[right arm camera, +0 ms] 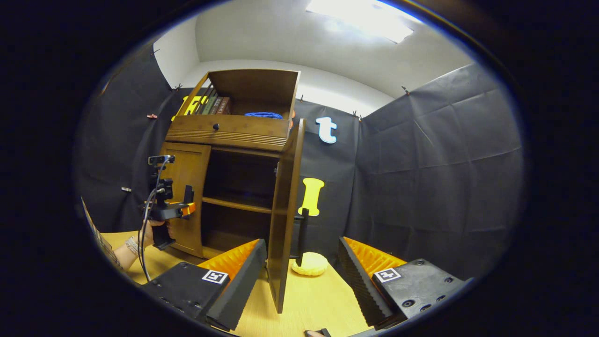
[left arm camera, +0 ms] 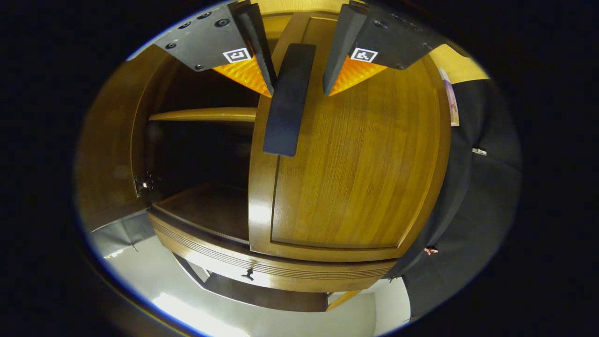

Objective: Open the right door of the double-door shoe cabinet with the right hand, and open the left door with the left hand.

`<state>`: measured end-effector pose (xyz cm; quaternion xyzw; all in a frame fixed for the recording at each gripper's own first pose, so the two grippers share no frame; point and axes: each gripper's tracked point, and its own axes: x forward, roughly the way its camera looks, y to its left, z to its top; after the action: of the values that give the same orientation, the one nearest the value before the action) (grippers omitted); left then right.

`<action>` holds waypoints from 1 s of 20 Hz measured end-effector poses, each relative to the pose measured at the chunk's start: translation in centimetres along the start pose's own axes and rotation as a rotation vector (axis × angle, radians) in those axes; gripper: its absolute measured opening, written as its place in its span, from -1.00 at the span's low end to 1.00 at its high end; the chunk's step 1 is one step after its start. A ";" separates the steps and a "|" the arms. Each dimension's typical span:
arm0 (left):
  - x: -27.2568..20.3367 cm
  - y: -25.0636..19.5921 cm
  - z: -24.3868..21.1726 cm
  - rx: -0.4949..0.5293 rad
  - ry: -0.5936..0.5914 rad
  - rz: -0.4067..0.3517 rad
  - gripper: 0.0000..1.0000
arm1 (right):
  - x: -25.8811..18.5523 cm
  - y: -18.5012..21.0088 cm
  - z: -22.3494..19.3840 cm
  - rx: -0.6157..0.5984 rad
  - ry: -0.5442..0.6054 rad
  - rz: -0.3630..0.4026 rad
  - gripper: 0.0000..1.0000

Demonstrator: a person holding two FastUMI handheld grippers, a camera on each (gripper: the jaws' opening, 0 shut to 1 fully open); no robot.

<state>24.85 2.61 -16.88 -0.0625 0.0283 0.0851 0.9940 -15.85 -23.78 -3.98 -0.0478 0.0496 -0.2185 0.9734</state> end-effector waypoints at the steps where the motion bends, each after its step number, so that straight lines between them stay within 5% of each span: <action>1: 0.3 0.1 0.1 0.005 -0.003 0.001 0.19 | 0.0 -0.3 -0.5 -0.011 0.011 -0.014 0.89; 5: 0.7 -0.6 0.1 0.005 -0.001 -0.020 0.22 | -0.2 -0.4 -1.2 -0.024 0.024 -0.026 0.94; 8: 0.6 -0.8 0.0 0.053 0.007 -0.024 -0.23 | -0.6 -0.8 -1.6 -0.035 0.038 -0.035 0.94; 11: 0.4 -0.8 0.1 0.069 0.015 -0.042 -0.36 | -0.9 -1.0 -2.2 -0.033 0.056 -0.041 0.94; 20: -4.8 -0.2 0.8 0.015 0.095 -0.200 -0.40 | -2.5 -0.6 -1.3 -0.045 0.045 -0.053 0.90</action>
<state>20.25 1.69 -15.72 -0.0613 0.0696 -0.0177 0.9955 -18.45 -23.33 -5.04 -0.0660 0.0750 -0.2442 0.9646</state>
